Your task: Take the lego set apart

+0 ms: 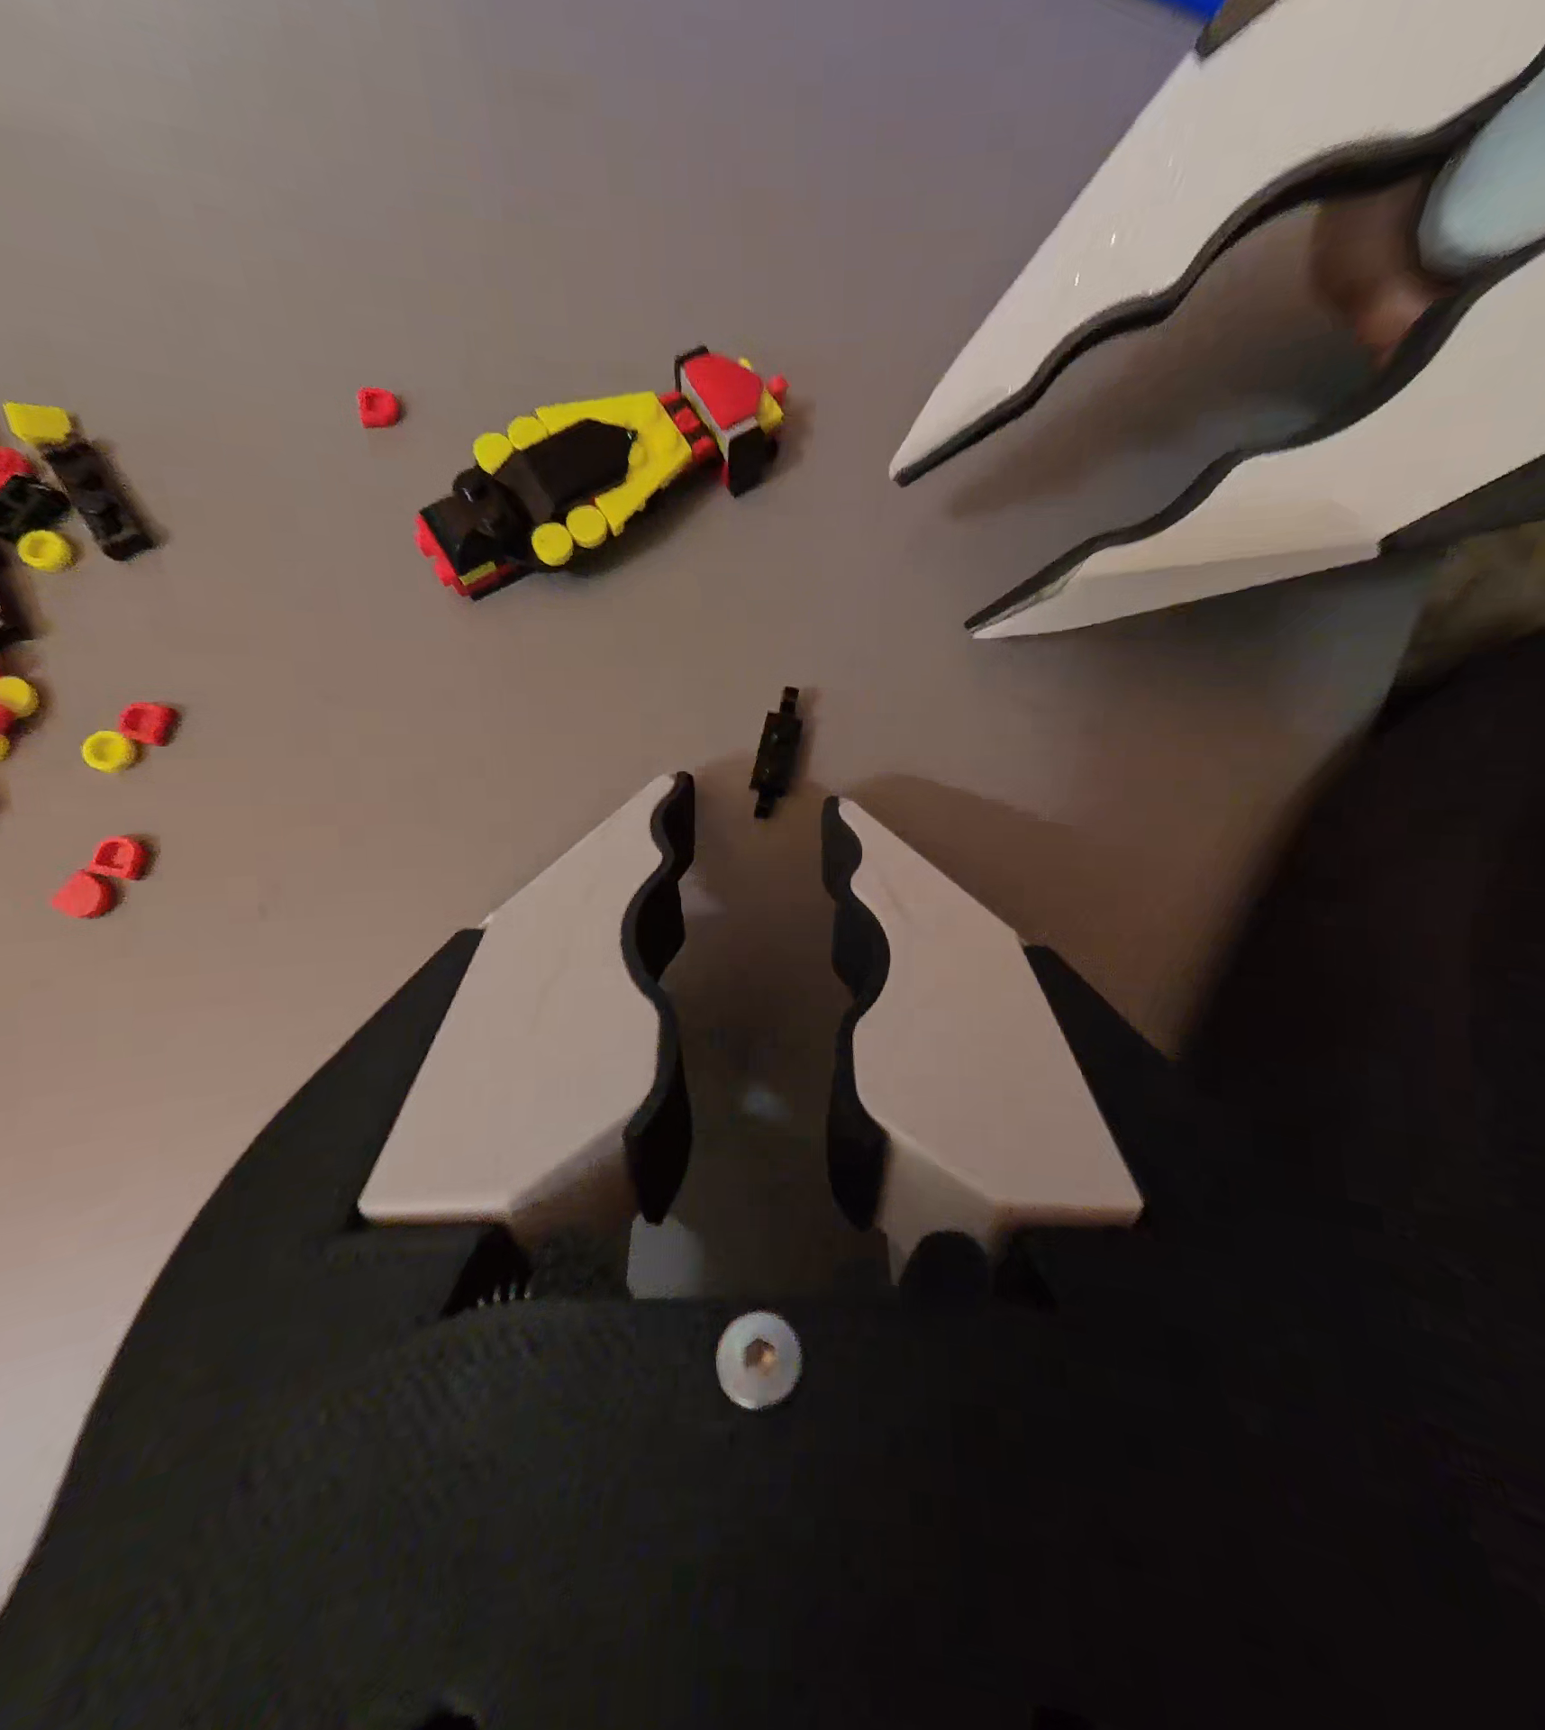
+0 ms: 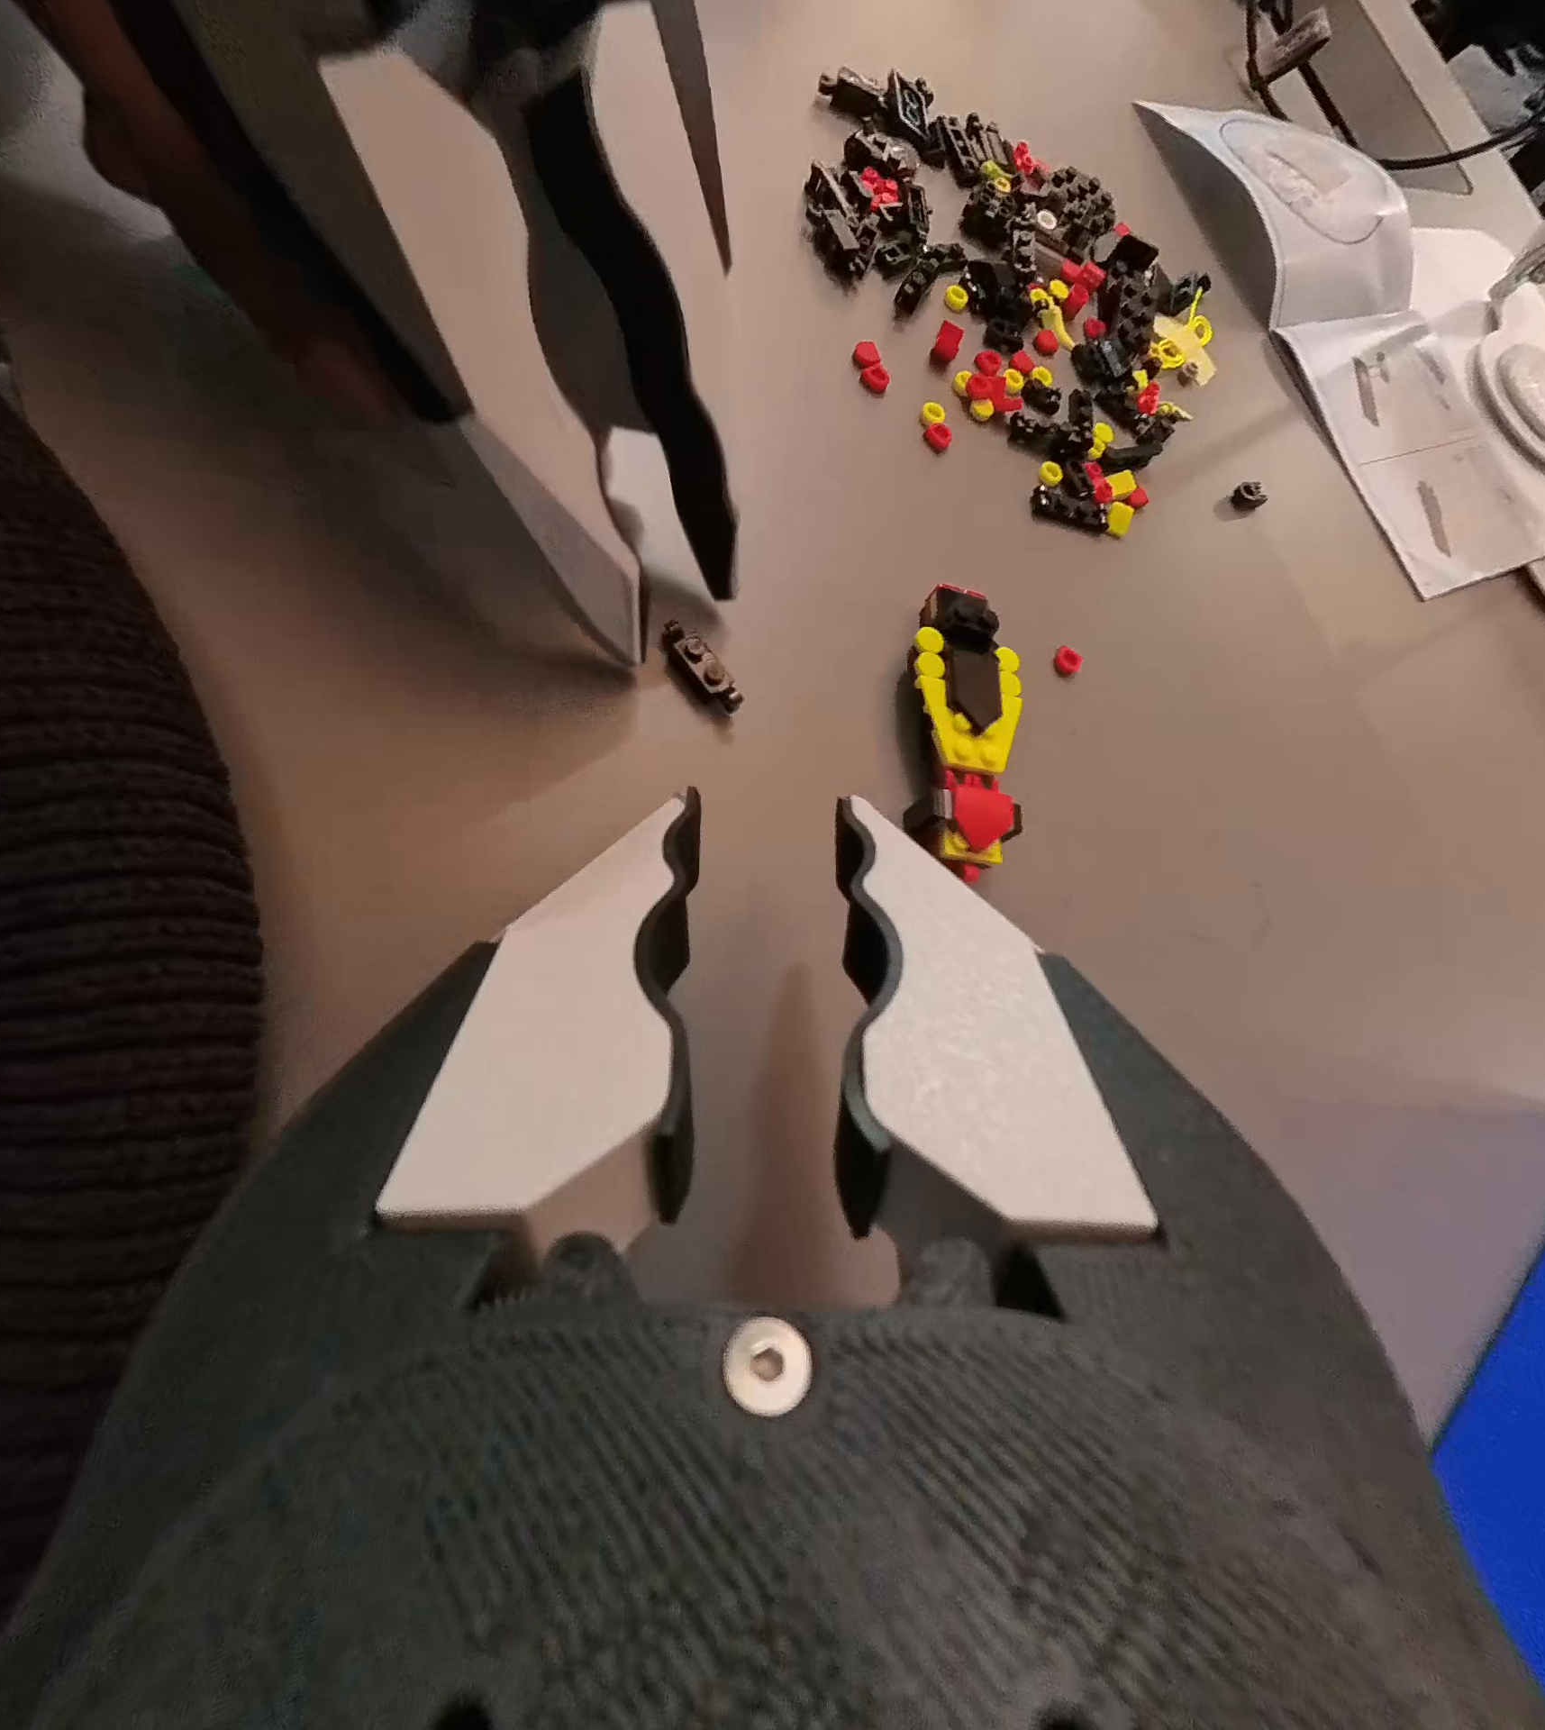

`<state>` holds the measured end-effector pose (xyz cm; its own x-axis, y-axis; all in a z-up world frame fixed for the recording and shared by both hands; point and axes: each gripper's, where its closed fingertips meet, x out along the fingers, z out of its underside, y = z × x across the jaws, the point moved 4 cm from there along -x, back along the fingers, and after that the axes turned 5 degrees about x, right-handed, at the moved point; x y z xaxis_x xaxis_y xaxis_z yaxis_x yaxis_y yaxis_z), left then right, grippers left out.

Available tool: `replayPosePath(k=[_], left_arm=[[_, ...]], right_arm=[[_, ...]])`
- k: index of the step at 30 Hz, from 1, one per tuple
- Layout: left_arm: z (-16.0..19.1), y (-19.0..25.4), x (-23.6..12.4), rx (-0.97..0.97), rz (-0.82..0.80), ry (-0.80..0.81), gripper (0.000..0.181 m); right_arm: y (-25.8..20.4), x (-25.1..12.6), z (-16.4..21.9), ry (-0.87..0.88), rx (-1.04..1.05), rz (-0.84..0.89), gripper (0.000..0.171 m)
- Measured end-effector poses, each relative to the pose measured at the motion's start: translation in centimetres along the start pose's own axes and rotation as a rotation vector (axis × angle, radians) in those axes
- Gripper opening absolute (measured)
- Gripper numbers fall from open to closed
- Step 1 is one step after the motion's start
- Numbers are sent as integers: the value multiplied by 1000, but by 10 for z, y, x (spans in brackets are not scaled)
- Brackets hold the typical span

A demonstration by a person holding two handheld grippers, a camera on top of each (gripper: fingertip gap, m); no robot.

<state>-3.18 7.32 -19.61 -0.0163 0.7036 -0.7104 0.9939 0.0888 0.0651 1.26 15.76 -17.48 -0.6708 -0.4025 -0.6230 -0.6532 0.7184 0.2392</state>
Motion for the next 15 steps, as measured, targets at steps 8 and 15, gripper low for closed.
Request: replayPosePath(k=[8, 15], left_arm=[[-9, 7, -1, -165, 136, 61, 5], [-22, 14, -17, -544, 527, 201, 5]], right_arm=[[-7, -3, -10, 66, -2, -38, 46], [-17, -8, -15, 77, -218, 10, 42]])
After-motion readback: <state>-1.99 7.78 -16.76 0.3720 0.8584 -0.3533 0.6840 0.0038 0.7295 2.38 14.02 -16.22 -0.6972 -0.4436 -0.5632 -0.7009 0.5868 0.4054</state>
